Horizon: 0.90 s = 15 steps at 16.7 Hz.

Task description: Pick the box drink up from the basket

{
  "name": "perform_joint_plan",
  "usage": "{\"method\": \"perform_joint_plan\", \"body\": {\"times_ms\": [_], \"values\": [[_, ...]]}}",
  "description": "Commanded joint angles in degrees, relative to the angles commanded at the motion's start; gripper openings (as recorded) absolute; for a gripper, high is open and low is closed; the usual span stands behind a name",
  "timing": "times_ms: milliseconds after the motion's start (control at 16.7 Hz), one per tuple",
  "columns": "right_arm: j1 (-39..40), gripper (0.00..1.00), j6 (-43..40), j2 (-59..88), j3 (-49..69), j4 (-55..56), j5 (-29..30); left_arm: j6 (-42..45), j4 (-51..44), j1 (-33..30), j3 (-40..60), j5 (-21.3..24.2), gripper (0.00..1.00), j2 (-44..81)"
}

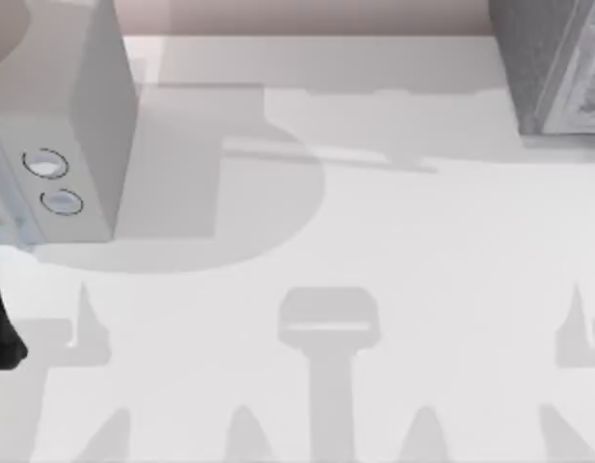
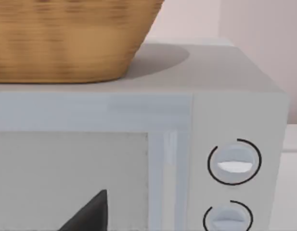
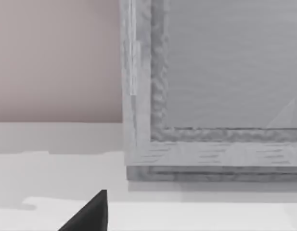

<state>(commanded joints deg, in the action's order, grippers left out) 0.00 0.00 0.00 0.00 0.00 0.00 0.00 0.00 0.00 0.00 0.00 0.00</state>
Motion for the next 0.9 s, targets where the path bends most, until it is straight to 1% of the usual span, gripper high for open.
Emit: {"method": "perform_joint_plan", "body": {"times_ms": [180, 360, 600, 900], "values": [[0.00, 1.00, 0.00, 0.00, 0.00, 0.00, 0.00, -0.06, 0.07, 0.17, 0.25, 0.19, 1.00, 0.61], [0.00, 1.00, 0.00, 0.00, 0.00, 0.00, 0.00, -0.27, 1.35, 1.67, 3.13, 1.83, 1.00, 5.89], [0.00, 1.00, 0.00, 0.00, 0.00, 0.00, 0.00, -0.27, 5.78, 5.49, 11.58, 5.94, 1.00, 18.82], [0.00, 1.00, 0.00, 0.00, 0.00, 0.00, 0.00, 0.05, 13.42, 11.79, 25.82, 12.64, 1.00, 39.84]]}}
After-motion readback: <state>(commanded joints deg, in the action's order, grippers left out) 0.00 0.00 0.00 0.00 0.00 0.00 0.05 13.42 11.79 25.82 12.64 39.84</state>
